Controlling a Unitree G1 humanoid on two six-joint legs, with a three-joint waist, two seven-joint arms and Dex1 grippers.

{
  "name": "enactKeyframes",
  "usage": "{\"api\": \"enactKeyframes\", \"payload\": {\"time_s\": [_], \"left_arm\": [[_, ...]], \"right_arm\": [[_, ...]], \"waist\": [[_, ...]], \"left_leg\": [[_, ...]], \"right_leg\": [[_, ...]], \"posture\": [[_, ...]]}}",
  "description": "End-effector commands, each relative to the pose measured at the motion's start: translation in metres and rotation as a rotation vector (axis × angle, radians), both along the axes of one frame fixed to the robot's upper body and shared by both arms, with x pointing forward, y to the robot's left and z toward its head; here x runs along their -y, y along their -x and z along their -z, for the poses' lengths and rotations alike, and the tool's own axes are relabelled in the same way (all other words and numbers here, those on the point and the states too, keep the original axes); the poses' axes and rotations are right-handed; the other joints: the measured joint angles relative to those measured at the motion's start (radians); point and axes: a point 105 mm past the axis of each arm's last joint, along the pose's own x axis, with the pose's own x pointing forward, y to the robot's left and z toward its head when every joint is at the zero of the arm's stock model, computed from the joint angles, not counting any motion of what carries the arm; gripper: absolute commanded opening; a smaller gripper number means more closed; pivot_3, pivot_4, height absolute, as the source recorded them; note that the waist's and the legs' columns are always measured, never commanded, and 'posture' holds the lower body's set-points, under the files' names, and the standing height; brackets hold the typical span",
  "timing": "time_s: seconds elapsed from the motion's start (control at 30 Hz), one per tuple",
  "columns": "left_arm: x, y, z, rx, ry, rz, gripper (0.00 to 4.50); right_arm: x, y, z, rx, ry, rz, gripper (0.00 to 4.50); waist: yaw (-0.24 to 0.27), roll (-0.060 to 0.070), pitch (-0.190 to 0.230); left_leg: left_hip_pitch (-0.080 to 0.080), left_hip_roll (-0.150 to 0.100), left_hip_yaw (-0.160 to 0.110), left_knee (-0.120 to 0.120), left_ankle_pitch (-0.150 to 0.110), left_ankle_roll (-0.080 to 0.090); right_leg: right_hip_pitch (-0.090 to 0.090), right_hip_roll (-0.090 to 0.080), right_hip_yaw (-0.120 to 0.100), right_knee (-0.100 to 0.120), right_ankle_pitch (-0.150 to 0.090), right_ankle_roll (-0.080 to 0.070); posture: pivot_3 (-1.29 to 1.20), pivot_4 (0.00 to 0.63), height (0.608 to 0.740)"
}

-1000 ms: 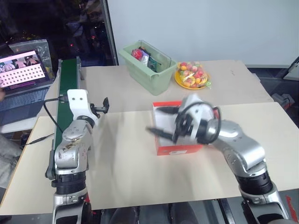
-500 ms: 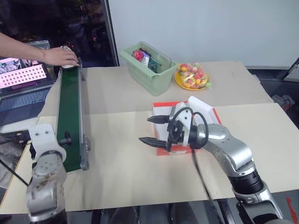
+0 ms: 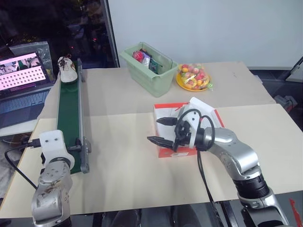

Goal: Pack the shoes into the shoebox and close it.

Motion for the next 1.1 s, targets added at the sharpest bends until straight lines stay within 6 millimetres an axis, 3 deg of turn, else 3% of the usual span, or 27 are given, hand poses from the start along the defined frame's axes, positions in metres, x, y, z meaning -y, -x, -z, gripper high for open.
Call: {"api": "enactKeyframes", "payload": {"time_s": [0.03,0.57,1.1], "left_arm": [[0.002,-0.004,-0.014,0.054,-0.035,0.008,4.5],[0.012,-0.02,-0.022,0.026,-0.007,0.034,4.5],[0.008,-0.023,-0.023,0.026,-0.017,0.024,4.5]], "right_arm": [[0.004,0.0,-0.009,0.054,-0.014,0.012,4.46],[0.004,-0.002,-0.007,0.057,-0.017,0.052,4.46],[0.003,-0.004,-0.006,0.052,-0.031,0.077,4.46]], "waist": [[0.0,0.0,0.0],[-0.002,0.0,0.0],[-0.007,0.0,0.0]], "left_leg": [[0.0,0.0,0.001,0.0,0.0,0.0],[0.0,0.002,0.004,0.0,-0.001,0.001],[0.0,0.004,0.004,0.0,-0.001,0.0]], "right_leg": [[0.0,0.0,0.0,0.0,0.0,0.0],[0.0,0.002,0.001,-0.001,0.0,0.0],[0.0,0.004,0.001,-0.001,0.001,-0.002]], "posture": [[0.0,0.15,0.74],[0.0,0.15,0.74],[0.0,0.15,0.74]]}}
